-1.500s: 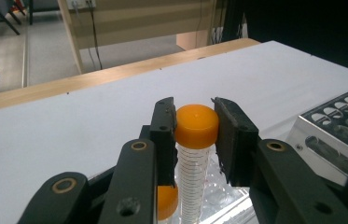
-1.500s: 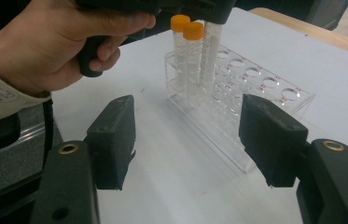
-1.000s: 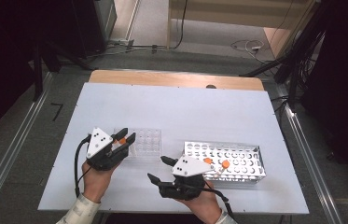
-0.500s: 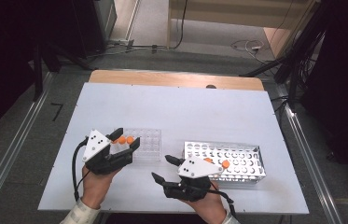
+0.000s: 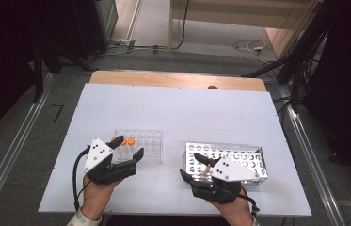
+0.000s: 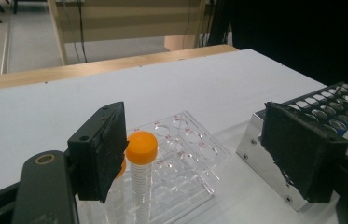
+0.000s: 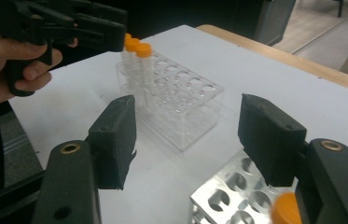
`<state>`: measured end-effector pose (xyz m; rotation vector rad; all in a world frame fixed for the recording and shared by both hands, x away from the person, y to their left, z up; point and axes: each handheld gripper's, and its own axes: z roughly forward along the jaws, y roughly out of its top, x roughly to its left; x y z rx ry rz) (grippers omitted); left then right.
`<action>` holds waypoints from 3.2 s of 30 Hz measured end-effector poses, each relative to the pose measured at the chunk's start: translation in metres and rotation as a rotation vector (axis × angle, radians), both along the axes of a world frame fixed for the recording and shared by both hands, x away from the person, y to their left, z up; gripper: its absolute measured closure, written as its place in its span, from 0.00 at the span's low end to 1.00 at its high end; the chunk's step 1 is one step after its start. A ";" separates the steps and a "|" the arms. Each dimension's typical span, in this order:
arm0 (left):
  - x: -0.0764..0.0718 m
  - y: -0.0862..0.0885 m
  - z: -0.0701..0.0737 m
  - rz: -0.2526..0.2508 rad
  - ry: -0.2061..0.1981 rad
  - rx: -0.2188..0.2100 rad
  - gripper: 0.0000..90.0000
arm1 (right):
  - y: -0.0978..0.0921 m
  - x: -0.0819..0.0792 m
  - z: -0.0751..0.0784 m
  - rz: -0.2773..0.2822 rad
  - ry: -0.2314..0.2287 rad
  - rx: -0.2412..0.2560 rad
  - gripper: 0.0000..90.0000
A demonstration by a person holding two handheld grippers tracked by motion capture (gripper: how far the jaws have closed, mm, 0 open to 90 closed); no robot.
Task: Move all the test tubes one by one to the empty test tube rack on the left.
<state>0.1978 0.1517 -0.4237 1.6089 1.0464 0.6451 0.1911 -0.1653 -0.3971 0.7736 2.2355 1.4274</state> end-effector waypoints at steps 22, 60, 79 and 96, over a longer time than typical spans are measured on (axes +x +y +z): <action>-0.001 -0.002 -0.001 -0.003 -0.002 0.000 0.25 | -0.066 0.004 -0.017 -0.183 0.013 0.011 0.39; -0.002 0.000 -0.002 -0.005 0.001 -0.009 0.25 | -0.082 0.012 -0.068 -0.253 0.032 -0.025 0.67; -0.002 0.001 -0.002 -0.002 0.000 -0.011 0.25 | -0.081 0.009 -0.056 -0.256 0.007 -0.018 0.79; -0.003 0.002 -0.001 -0.004 0.000 -0.010 0.25 | -0.080 0.000 -0.013 -0.241 -0.047 0.037 0.80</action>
